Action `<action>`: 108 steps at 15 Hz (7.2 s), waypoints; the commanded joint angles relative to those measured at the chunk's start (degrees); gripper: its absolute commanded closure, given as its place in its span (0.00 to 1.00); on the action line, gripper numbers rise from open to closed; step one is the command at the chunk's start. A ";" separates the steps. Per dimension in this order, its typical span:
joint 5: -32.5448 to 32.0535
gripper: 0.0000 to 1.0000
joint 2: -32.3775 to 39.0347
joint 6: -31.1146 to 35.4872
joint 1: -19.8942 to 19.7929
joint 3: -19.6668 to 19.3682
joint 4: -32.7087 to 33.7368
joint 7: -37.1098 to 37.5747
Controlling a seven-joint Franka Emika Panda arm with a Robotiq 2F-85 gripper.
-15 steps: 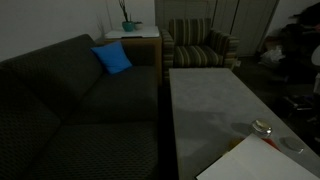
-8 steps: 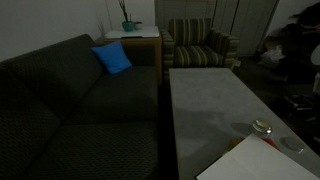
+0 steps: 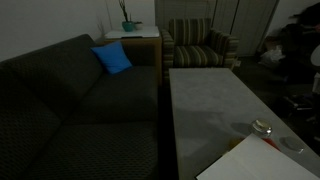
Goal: Place the lid of the silver container on the table, open the black book, then close the container
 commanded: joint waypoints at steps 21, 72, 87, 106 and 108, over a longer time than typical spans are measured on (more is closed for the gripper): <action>-10.05 1.00 6.44 16.24 -1.05 -0.10 6.12 2.34; -9.11 0.56 19.61 12.72 -1.64 0.87 21.35 5.32; -10.77 0.56 11.26 14.45 1.95 -6.25 16.62 9.28; -12.32 0.56 4.92 12.19 8.80 -4.71 14.14 8.67; -12.20 0.56 5.86 11.22 9.18 -3.94 15.36 8.50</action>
